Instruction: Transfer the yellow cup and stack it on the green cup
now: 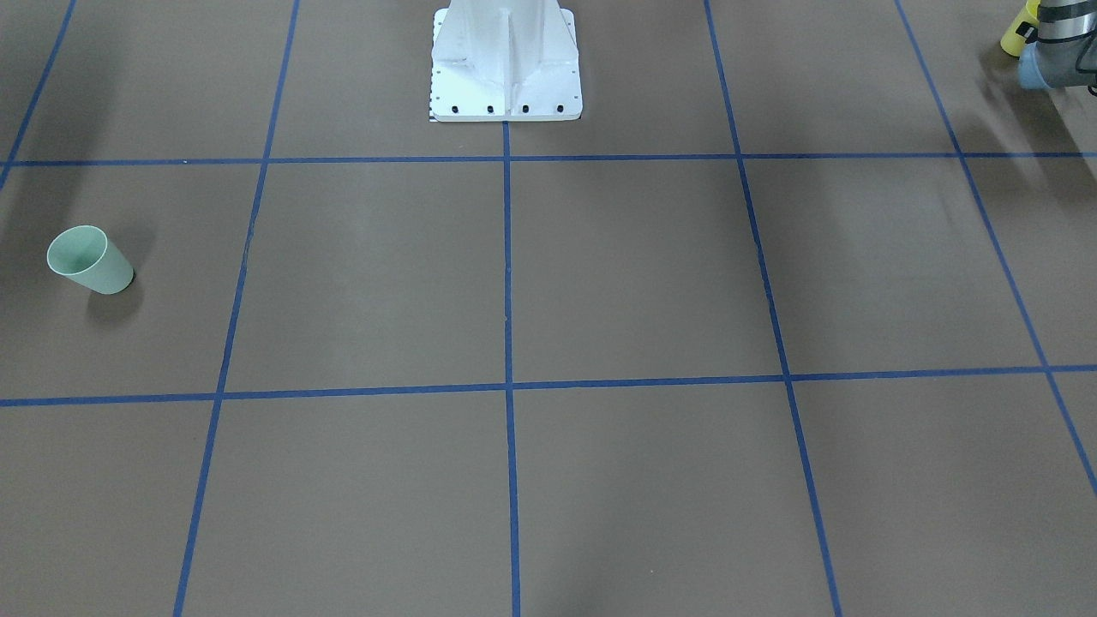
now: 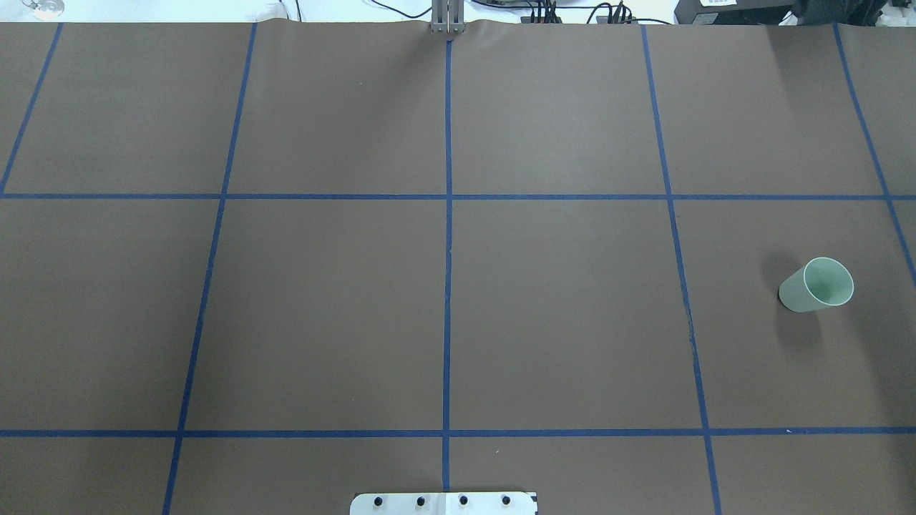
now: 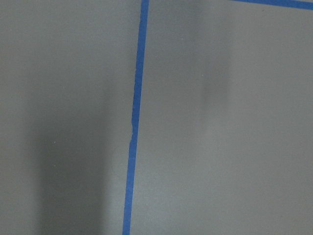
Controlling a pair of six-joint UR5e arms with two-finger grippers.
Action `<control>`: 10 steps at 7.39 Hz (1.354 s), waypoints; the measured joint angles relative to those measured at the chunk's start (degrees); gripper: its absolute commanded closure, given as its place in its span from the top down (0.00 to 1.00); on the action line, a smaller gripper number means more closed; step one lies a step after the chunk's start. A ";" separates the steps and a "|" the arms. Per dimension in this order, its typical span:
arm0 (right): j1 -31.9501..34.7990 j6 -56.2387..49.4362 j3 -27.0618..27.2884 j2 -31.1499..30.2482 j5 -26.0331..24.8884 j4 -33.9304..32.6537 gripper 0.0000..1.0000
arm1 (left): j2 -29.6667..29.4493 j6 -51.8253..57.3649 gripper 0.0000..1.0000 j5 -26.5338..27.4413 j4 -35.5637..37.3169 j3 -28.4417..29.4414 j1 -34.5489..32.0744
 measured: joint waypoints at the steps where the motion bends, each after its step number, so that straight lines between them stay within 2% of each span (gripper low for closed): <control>1: 0.00 0.01 0.00 0.00 0.00 0.00 0.99 | 0.00 -0.16 1.00 -0.71 -0.48 0.00 0.00; 4: 0.00 -0.05 0.03 0.00 0.00 0.00 0.99 | -0.01 -0.55 0.98 -2.60 -1.68 0.00 0.00; 5: 0.00 -0.05 0.06 0.00 0.00 0.00 0.99 | -0.01 -0.61 0.90 -2.87 -1.87 0.00 0.00; 6: 0.00 -0.05 0.07 0.00 0.00 0.00 0.99 | -0.01 -0.91 0.76 -3.20 -2.07 0.00 0.00; 7: 0.00 -0.05 0.08 0.00 0.00 0.00 0.99 | -0.03 -2.18 0.58 -3.43 -2.85 0.00 0.02; 9: 0.00 -0.02 0.09 0.00 0.00 -0.02 0.99 | -0.08 -4.54 0.18 -3.57 -4.39 0.00 0.03; 10: 0.00 -0.01 0.08 0.00 0.00 -0.06 0.99 | -0.09 -4.89 0.06 -3.57 -4.60 0.00 0.03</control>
